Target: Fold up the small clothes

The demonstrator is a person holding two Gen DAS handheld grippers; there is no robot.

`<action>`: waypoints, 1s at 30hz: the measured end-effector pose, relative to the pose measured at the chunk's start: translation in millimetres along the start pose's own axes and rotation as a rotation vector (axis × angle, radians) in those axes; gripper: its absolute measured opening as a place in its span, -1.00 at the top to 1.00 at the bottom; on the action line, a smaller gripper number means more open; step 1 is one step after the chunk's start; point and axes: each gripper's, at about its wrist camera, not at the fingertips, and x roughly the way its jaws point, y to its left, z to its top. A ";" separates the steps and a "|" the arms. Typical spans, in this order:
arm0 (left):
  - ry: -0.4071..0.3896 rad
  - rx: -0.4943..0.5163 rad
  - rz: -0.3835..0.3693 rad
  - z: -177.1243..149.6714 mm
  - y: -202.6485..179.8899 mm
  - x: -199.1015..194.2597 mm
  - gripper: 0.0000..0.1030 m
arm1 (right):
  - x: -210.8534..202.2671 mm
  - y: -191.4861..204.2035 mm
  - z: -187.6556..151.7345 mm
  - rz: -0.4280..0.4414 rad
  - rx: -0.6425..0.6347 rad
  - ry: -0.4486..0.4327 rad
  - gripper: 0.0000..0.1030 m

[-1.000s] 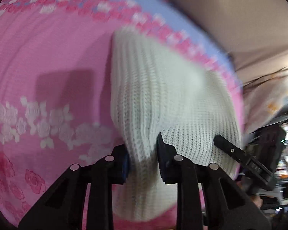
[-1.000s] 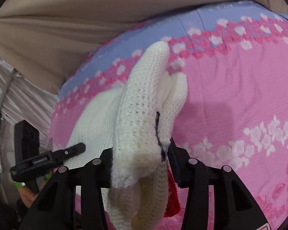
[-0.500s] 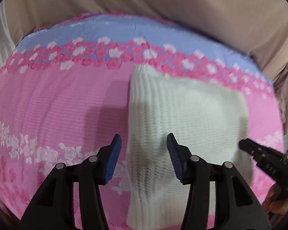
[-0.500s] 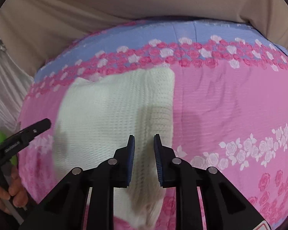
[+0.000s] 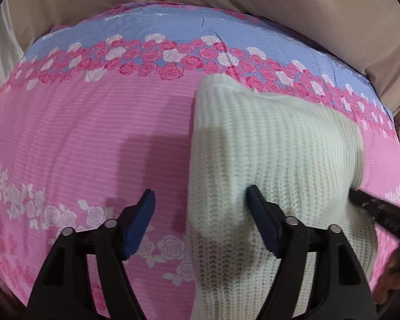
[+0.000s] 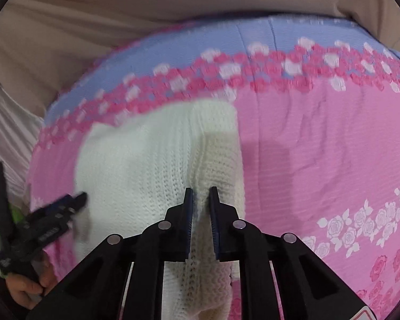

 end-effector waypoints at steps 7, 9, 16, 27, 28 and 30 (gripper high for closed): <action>-0.044 0.037 -0.071 -8.9 -3.6 -59.8 -0.23 | -60.6 -0.1 -8.2 0.085 0.016 -0.119 0.72; -0.036 0.058 -0.095 -20.7 -10.0 -68.3 -0.24 | -82.4 6.3 -24.9 0.099 -0.032 -0.140 0.72; 0.115 0.011 -0.009 -61.0 -3.2 -15.3 -0.25 | -14.3 0.2 -79.4 -0.006 -0.080 0.013 0.87; 0.033 0.073 0.059 -67.3 -14.0 -48.5 -0.28 | -34.1 6.0 -94.0 -0.108 -0.111 -0.023 0.73; -0.011 0.084 0.059 -69.2 -17.5 -65.6 -0.33 | -50.4 9.4 -95.1 -0.075 -0.095 -0.045 0.72; -0.085 0.090 0.067 -72.6 -22.0 -94.8 -0.58 | -76.8 11.9 -98.9 -0.029 -0.066 -0.084 0.70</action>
